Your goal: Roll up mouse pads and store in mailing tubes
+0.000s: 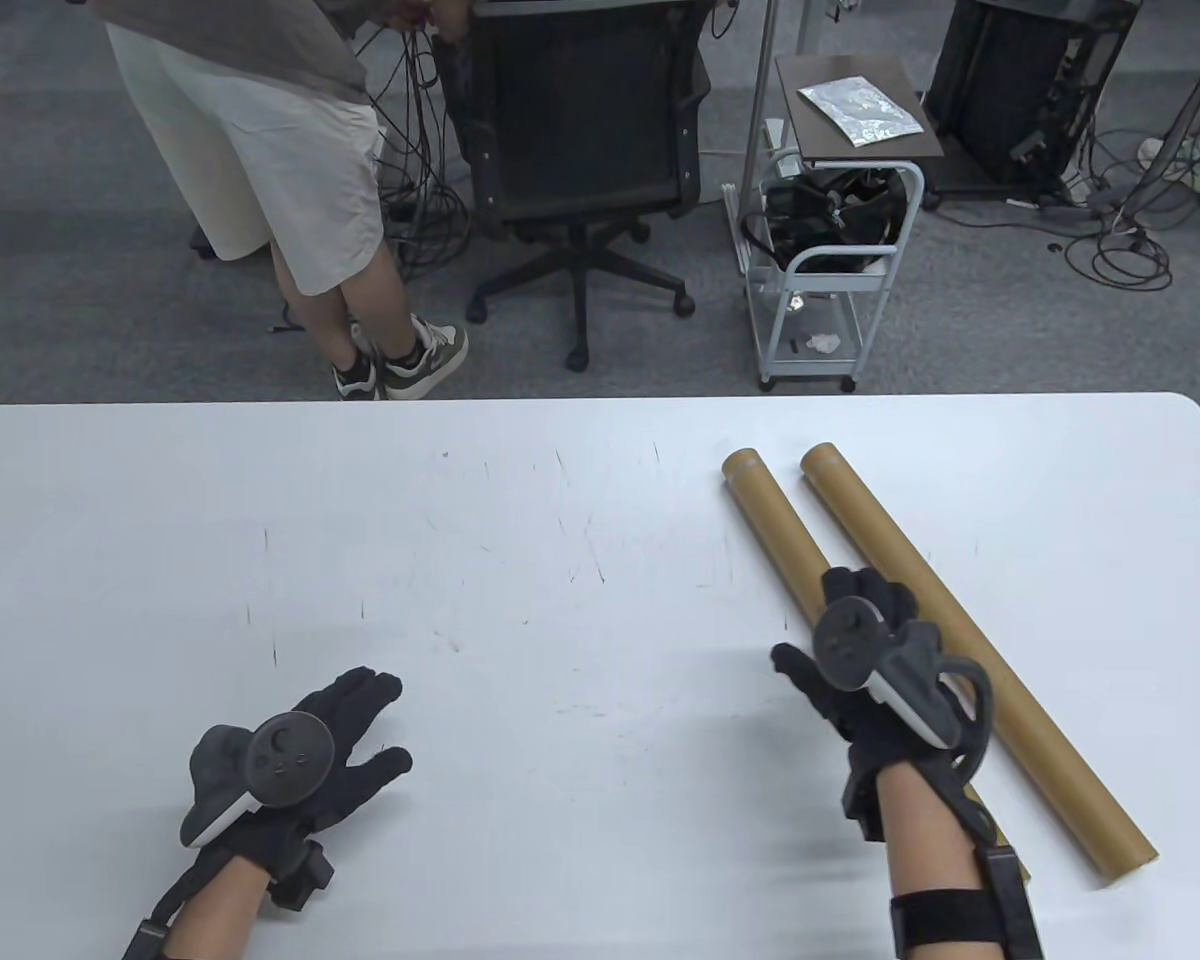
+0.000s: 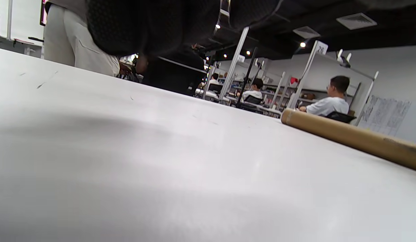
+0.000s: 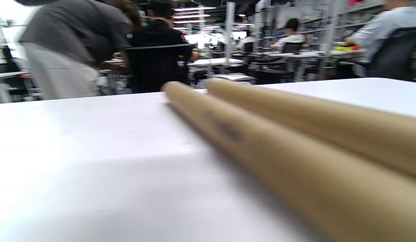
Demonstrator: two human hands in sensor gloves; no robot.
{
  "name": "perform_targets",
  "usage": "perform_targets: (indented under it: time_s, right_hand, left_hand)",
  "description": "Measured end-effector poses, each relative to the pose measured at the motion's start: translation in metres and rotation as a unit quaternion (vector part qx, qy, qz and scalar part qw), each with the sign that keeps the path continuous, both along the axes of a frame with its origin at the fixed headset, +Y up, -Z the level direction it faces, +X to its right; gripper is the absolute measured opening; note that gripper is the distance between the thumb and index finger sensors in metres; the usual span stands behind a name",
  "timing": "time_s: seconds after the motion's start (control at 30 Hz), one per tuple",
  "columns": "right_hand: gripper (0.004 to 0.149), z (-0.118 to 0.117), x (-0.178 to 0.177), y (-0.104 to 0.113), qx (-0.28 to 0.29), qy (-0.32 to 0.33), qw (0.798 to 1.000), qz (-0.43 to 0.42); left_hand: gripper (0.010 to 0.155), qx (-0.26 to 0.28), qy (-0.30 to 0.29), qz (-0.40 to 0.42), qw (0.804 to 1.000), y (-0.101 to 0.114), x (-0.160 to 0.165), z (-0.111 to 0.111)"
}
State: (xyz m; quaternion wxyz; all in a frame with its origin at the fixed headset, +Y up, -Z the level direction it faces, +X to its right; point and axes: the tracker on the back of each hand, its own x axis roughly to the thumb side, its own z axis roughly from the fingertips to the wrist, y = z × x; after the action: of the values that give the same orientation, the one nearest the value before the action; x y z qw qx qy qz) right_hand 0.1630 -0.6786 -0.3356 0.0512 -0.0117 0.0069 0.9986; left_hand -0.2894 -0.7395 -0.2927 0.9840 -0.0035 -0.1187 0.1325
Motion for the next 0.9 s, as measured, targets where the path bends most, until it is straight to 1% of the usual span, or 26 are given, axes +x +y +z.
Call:
perform_targets:
  time_s: [0.07, 0.13, 0.2, 0.27, 0.33, 0.43, 0.47, 0.53, 0.63, 0.7, 0.77, 0.9]
  right_hand:
    - [0.089, 0.011, -0.035, -0.009, 0.021, 0.043, 0.999, -0.016]
    - [0.088, 0.022, -0.064, -0.021, 0.034, 0.073, 0.996, -0.025]
    - [0.087, 0.028, -0.078, -0.028, 0.042, 0.09, 0.995, -0.013]
    - [0.087, 0.034, -0.089, -0.034, 0.05, 0.106, 0.993, 0.017]
    - [0.087, 0.04, -0.096, -0.04, 0.065, 0.124, 0.989, 0.044]
    - [0.088, 0.045, -0.099, -0.046, 0.06, 0.153, 0.982, 0.096]
    - [0.088, 0.047, -0.095, -0.05, 0.059, 0.161, 0.978, 0.115]
    - [0.09, 0.046, -0.088, -0.053, 0.045, 0.163, 0.977, 0.129]
    - [0.091, 0.04, -0.079, -0.053, 0.038, 0.148, 0.981, 0.122]
    - [0.09, 0.037, -0.076, -0.053, 0.035, 0.141, 0.983, 0.113]
    - [0.09, 0.036, -0.077, -0.054, 0.031, 0.141, 0.983, 0.112]
    - [0.088, 0.039, -0.084, -0.053, 0.042, 0.145, 0.981, 0.12]
  left_hand:
    - [0.084, 0.012, -0.01, -0.028, 0.999, 0.003, 0.004, 0.002]
    - [0.083, 0.022, -0.014, -0.038, 0.999, 0.004, 0.007, 0.004]
    - [0.084, 0.025, -0.018, -0.043, 0.999, 0.004, 0.009, 0.006]
    - [0.086, 0.033, -0.02, -0.069, 0.997, 0.004, 0.012, 0.007]
    - [0.089, 0.048, -0.015, -0.117, 0.992, 0.005, 0.014, 0.007]
    - [0.092, 0.061, -0.004, -0.176, 0.982, 0.004, 0.014, 0.008]
    - [0.093, 0.059, -0.001, -0.191, 0.98, 0.004, 0.015, 0.007]
    - [0.094, 0.061, 0.003, -0.206, 0.977, 0.004, 0.017, 0.006]
    - [0.095, 0.06, 0.005, -0.224, 0.973, 0.004, 0.022, 0.005]
    - [0.095, 0.061, -0.008, -0.23, 0.971, 0.003, 0.024, 0.006]
    - [0.094, 0.061, -0.021, -0.227, 0.972, 0.002, 0.025, 0.006]
    - [0.094, 0.059, -0.023, -0.224, 0.973, 0.001, 0.023, 0.007]
